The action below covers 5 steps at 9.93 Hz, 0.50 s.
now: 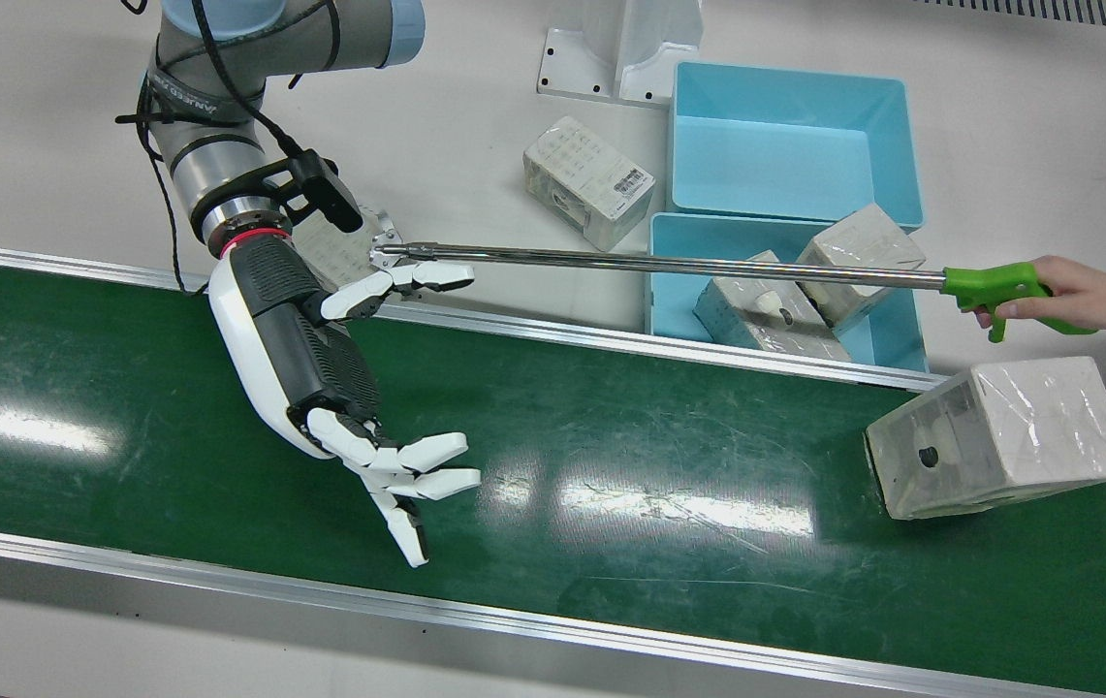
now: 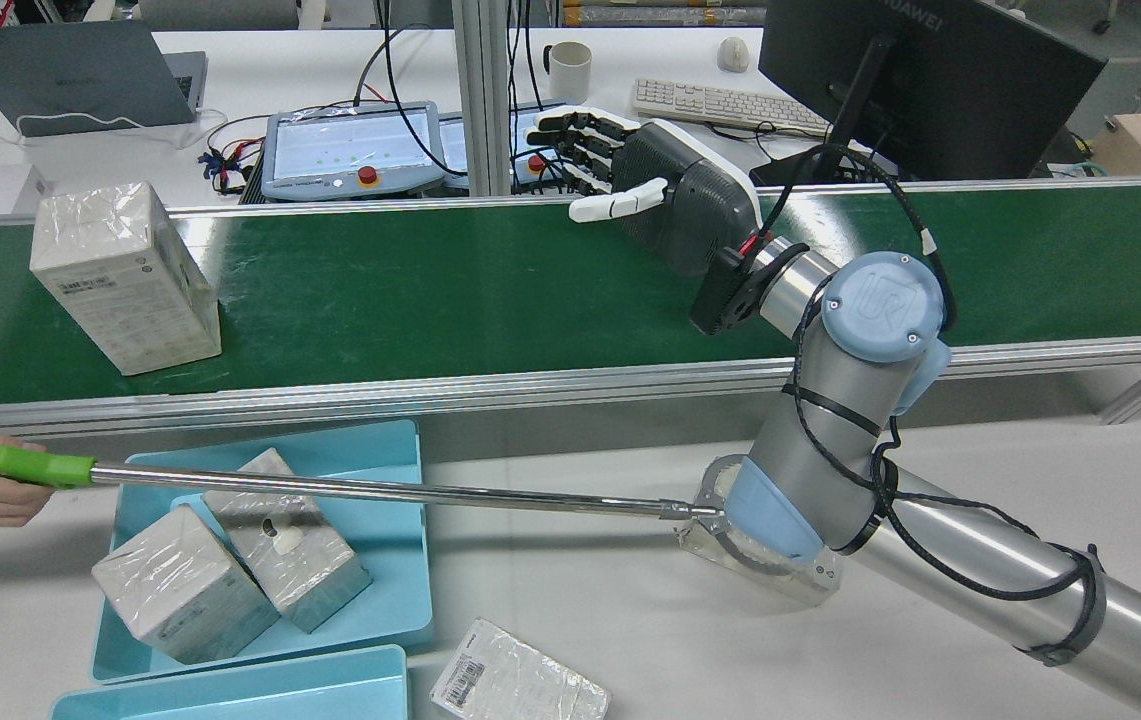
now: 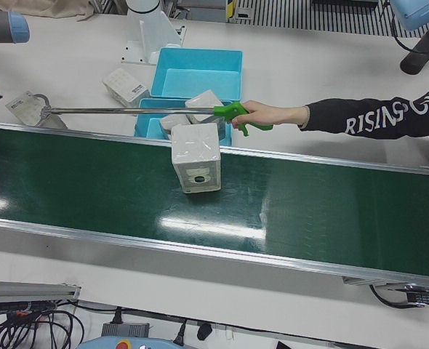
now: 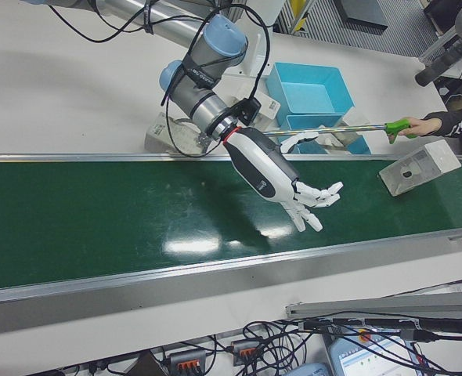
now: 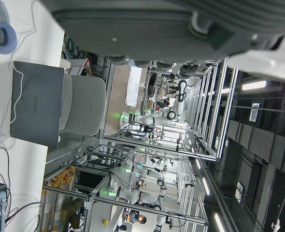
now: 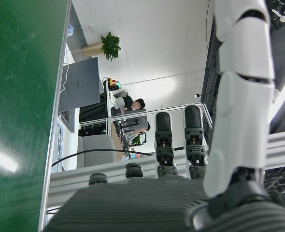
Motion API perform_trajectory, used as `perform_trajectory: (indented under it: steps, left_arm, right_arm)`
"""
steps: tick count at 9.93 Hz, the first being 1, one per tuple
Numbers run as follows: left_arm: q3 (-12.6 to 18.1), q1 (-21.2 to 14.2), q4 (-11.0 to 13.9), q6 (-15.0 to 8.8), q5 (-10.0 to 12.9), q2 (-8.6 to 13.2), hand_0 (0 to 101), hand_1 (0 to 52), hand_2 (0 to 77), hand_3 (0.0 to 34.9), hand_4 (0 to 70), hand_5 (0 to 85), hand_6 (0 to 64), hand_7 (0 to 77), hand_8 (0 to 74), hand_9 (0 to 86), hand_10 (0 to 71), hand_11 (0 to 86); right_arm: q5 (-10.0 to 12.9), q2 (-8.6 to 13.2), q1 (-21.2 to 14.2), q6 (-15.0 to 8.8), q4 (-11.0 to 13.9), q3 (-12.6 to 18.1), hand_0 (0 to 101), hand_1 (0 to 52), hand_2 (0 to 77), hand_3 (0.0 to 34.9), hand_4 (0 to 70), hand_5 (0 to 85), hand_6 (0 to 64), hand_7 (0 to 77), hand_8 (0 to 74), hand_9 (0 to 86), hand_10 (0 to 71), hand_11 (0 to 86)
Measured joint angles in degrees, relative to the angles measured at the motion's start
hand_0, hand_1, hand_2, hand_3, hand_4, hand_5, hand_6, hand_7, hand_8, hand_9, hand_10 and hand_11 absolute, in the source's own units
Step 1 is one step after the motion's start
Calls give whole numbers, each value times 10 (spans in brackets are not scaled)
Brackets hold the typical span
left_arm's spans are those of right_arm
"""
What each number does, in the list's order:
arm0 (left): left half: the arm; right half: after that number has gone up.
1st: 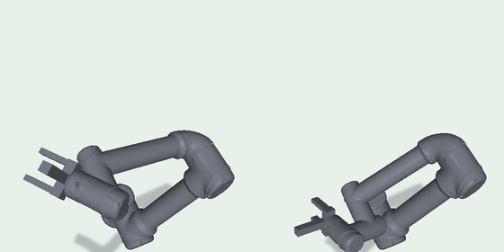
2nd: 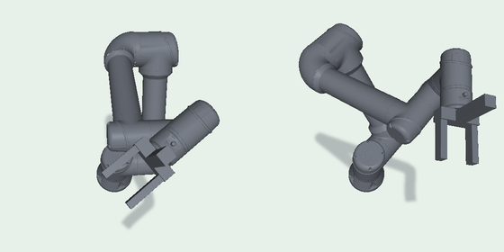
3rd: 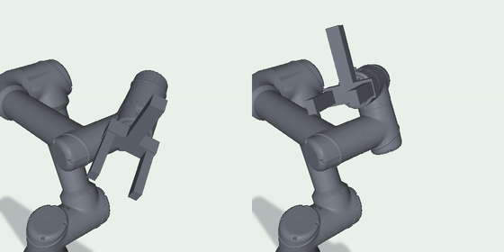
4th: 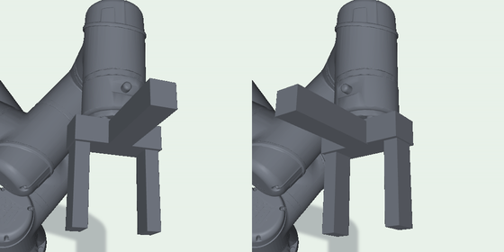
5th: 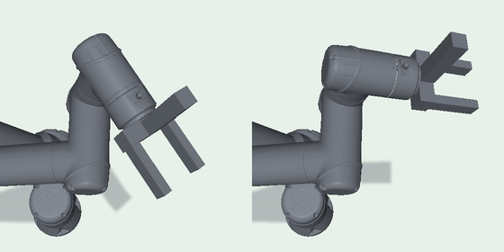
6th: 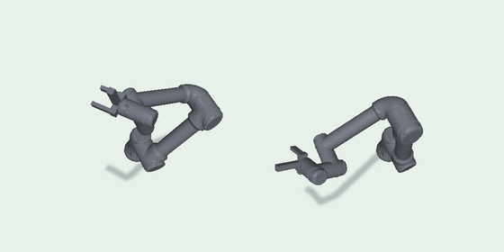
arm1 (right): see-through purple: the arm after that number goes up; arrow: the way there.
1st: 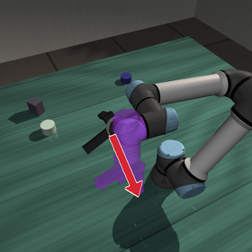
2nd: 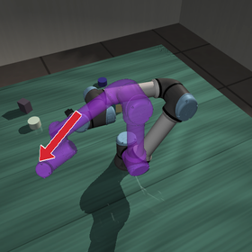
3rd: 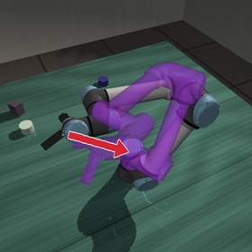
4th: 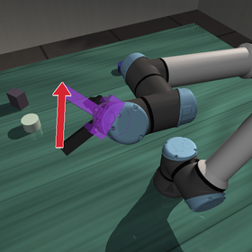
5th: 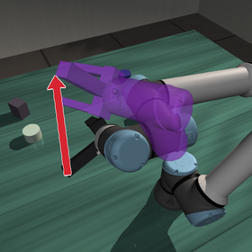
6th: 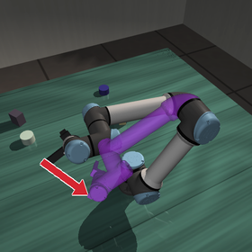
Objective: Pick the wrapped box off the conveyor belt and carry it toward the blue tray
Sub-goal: 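Lower the right hand toward the wrapped white box on the belt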
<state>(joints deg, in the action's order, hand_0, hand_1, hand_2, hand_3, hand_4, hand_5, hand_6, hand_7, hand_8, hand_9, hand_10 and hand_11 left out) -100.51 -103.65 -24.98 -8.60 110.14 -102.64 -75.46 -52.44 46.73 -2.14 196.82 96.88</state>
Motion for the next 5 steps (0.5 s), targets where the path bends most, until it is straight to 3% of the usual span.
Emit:
perform_trajectory:
  steps: [2,3,4,5]
  left_arm:
    - [0,0,0,0,0,0,0,0,11,0,0,11,0,5,5,0,5,5]
    - [0,0,0,0,0,0,0,0,11,0,0,11,0,5,5,0,5,0]
    - [0,0,0,0,0,0,0,0,11,0,0,11,0,5,5,0,5,0]
    - [0,0,0,0,0,0,0,0,11,0,0,11,0,5,5,0,5,0]
  right_arm:
    - [7,15,-16,-12,-1,0,484,169,147,126,213,289,82,267,5,54,0,11]
    - [8,21,-19,-18,-1,-1,488,136,109,124,175,273,82,267,5,54,0,11]
    - [9,25,-21,-26,-1,-2,488,136,109,124,175,273,82,267,5,54,0,11]
    - [9,26,-24,-33,-1,-3,488,164,158,131,191,284,82,267,5,49,0,11]
